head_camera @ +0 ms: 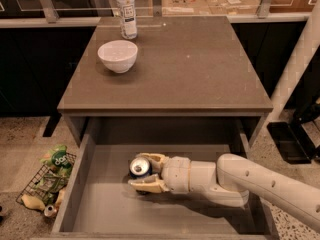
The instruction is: Pick pepsi can from top drawer and place on counter
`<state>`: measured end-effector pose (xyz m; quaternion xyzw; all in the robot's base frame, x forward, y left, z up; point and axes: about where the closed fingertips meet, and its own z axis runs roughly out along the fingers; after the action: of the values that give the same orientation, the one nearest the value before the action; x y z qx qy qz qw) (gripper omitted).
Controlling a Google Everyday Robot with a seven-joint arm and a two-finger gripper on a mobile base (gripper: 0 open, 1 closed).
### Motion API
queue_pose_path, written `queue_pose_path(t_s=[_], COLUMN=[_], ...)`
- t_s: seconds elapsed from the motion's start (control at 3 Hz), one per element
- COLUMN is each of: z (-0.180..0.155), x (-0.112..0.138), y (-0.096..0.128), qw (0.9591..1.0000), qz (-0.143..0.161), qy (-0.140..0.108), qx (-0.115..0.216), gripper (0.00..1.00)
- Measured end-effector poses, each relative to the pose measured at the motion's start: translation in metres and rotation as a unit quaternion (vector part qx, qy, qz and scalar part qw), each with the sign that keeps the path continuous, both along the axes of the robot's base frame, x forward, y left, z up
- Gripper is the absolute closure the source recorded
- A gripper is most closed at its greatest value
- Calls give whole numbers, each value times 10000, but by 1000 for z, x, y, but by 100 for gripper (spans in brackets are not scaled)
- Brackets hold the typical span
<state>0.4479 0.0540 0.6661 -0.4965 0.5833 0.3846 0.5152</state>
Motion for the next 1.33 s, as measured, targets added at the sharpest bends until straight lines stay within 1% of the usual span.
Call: queue_pose_path(t_s=[0.67, 1.0, 1.33], z=[1, 1, 14], x=[-1, -1, -2], y=[4, 4, 6], qw=[10000, 10000, 10000], qz=[47, 47, 60], qy=[-1, -1, 16], qx=[12, 12, -12], gripper=[100, 100, 100])
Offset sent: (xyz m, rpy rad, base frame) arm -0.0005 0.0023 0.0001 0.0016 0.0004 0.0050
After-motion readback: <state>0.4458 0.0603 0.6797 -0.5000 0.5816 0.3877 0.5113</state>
